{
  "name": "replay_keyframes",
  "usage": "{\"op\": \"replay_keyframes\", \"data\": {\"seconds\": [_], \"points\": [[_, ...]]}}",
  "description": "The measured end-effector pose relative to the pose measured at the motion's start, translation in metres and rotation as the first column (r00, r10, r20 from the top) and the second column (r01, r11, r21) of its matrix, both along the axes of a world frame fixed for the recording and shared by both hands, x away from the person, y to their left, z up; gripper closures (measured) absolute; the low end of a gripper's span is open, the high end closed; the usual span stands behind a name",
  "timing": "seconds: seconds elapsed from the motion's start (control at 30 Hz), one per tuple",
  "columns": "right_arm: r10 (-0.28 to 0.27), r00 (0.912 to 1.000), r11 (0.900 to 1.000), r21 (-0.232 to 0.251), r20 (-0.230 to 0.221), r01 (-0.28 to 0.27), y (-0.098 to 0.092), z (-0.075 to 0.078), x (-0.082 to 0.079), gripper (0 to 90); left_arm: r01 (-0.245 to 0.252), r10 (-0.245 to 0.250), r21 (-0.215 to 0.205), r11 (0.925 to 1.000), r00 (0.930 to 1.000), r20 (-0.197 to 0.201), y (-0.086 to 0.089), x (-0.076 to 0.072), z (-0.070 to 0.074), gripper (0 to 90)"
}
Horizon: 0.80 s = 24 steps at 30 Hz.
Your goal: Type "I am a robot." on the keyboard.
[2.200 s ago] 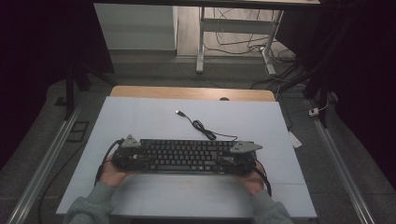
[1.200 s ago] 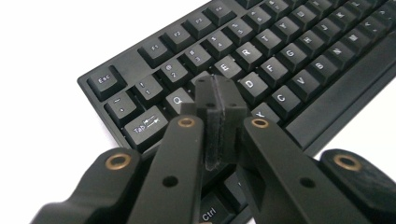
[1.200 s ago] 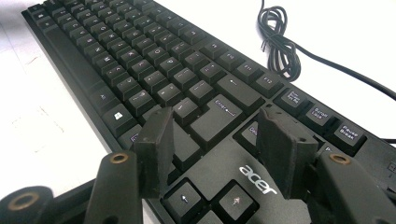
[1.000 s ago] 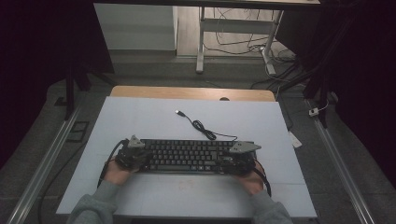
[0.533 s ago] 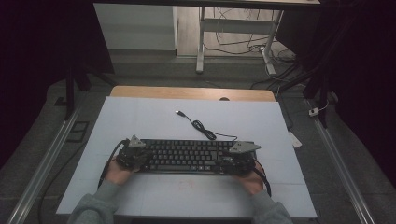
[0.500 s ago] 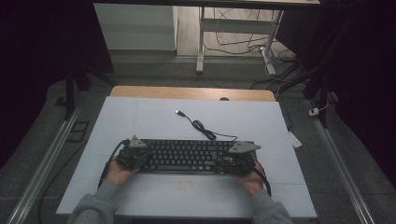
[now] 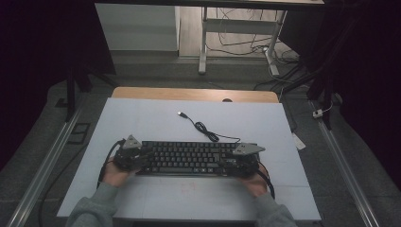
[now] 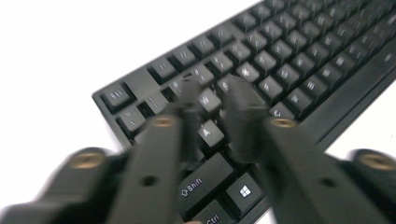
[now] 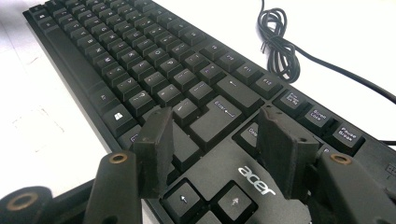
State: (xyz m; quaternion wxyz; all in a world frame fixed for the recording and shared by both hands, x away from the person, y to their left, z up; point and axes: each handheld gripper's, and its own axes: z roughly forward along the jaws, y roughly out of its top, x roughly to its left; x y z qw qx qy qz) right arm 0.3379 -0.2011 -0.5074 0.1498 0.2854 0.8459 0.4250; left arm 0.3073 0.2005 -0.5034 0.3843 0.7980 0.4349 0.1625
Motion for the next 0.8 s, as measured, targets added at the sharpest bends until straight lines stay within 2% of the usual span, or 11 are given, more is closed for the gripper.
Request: {"op": "replay_keyframes", "data": {"seconds": [0.1,0.23,0.47,0.8], "points": [[0.001,1.0,1.0,0.004,0.002,-0.001,-0.0002,0.0001,0.0001,46.2,-0.012,0.012,-0.021,0.9997,0.9999,0.003,0.0038,-0.0012,0.0039,51.0],[0.006,1.0,1.0,0.006,0.005,-0.006,0.0002,0.0006,-0.0006,46.1,-0.012,0.012,-0.022,0.9997,0.9999,-0.006,0.0057,-0.0025,0.0052,42.2],[0.003,1.0,1.0,0.003,0.005,-0.003,-0.0003,0.0006,-0.0003,46.0,-0.012,0.011,-0.018,0.9998,0.9998,-0.019,0.0067,-0.002,0.005,38.2],[0.003,1.0,1.0,0.016,0.008,-0.003,0.0003,0.0022,-0.0012,46.0,-0.012,0.011,-0.013,0.9999,0.9995,-0.029,0.0051,-0.0018,0.0044,37.1]]}}
